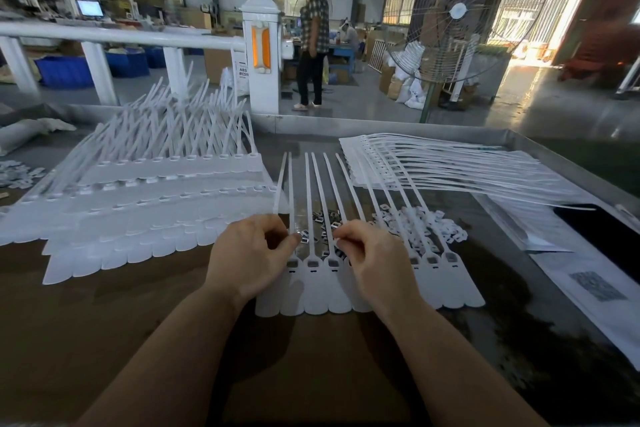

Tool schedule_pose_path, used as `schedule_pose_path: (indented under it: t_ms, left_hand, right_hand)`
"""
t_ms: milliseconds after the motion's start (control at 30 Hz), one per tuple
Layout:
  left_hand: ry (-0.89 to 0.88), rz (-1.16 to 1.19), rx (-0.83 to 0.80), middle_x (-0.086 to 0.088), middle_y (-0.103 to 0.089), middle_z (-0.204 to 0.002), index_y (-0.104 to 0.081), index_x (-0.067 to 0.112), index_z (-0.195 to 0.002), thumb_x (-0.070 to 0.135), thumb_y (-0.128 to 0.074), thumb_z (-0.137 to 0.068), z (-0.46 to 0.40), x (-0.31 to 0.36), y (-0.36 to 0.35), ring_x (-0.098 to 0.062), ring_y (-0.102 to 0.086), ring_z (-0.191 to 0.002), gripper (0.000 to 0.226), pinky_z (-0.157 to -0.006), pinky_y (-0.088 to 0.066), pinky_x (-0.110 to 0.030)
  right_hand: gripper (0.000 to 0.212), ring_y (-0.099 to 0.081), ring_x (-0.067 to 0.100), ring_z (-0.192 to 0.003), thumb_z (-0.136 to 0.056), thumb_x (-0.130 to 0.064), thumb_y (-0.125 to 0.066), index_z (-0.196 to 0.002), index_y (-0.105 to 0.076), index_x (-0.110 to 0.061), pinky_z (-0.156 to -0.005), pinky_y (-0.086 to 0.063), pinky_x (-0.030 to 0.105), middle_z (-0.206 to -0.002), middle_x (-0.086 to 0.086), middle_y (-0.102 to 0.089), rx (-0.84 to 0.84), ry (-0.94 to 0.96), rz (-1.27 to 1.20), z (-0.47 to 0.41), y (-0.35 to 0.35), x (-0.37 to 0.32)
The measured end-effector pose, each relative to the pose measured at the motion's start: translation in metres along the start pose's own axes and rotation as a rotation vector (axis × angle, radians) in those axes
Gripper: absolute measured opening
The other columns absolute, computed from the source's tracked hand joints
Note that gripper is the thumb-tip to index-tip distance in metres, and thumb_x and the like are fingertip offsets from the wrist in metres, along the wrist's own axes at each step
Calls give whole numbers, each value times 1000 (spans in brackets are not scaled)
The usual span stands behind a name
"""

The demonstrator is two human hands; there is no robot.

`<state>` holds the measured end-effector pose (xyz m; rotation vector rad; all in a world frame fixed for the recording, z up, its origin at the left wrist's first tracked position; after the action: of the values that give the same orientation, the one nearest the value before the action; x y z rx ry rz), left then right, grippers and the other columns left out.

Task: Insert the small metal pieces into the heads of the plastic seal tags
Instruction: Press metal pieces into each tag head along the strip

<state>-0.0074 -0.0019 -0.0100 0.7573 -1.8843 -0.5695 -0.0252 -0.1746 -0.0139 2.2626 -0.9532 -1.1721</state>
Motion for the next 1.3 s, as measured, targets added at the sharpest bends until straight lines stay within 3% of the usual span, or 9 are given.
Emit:
schedule_pose_path:
  t_ms: [133,267,367,467,633,767,933,1133,1300]
  left_hand:
    - [-45,-15,16,15,-54,-60,-58,30,-67,38,-63,-82,-2,10,1,-3,-50,-58,18,-52,-33,-21]
    - [-61,-6,-22,15,-56,-58,-55,34,-68,38,-63,-82,-10,25,-1,0,-52,-54,17,-52,-38,-18]
    - [-46,-20,-91,18,-55,-62,-57,32,-74,33,-64,-84,-16,28,-6,1,-52,-58,12,-52,-35,-10]
    - [-55,-41,-147,17,-57,-71,-64,27,-85,28,-63,-86,-20,30,-12,2,-49,-59,2,-52,-33,-8]
    - [-74,-38,-163,19,-56,-71,-69,24,-93,27,-62,-86,-21,36,-19,2,-52,-63,10,-53,-35,-6]
    - [-94,6,-114,17,-63,-80,-71,27,-97,25,-61,-87,-15,36,-24,3,-54,-68,15,-62,-41,-9]
    - [-89,41,36,17,-63,-82,-72,25,-96,23,-64,-85,-3,30,-27,-6,-52,-79,14,-75,-45,-25]
    - [-150,28,59,24,-55,-76,-73,26,-94,21,-67,-82,2,29,-26,6,-48,-74,14,-70,-33,-7]
    - [-152,37,39,17,-63,-78,-74,25,-93,20,-69,-81,2,31,-27,-3,-51,-76,13,-70,-35,-8]
  right_hand:
    - [16,-57,0,-82,-88,-5,-60,-99,-70,-9,-75,-41,-1,-93,2,-70,34,23,-25,3,2,1]
    - [16,-60,2,-84,-89,-7,-58,-101,-68,-11,-76,-46,6,-94,-1,-69,30,-4,-58,4,1,2]
    - [15,-62,5,-86,-89,-6,-58,-100,-67,-10,-78,-49,14,-94,-1,-69,40,-29,-93,4,1,4]
    - [15,-61,4,-86,-89,-5,-58,-101,-66,-11,-77,-47,10,-94,-2,-69,45,-44,-109,4,1,4]
    - [15,-61,3,-84,-89,-5,-58,-100,-66,-11,-75,-46,8,-92,-1,-69,33,-53,-111,3,0,5]
    - [16,-63,6,-83,-88,-3,-58,-99,-66,-12,-74,-49,14,-89,-5,-68,16,-47,-123,4,1,5]
    - [19,-63,4,-86,-87,-2,-59,-99,-66,-13,-78,-50,15,-91,-4,-69,2,-48,-143,4,0,5]
    - [20,-63,7,-83,-87,-1,-57,-99,-66,-14,-76,-51,19,-87,-5,-68,-26,-41,-149,6,0,4]
    - [20,-65,8,-86,-86,-2,-59,-101,-65,-13,-78,-53,24,-90,-3,-70,-24,-26,-163,6,1,4]
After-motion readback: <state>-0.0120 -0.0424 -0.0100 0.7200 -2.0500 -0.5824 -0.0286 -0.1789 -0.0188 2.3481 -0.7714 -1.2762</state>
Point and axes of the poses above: each hand's wrist, its own z-axis away from the middle knuckle, its own y-axis out of the back of the hand, x = y × z, the point moved 1 cm from there along -z, towards the middle knuckle
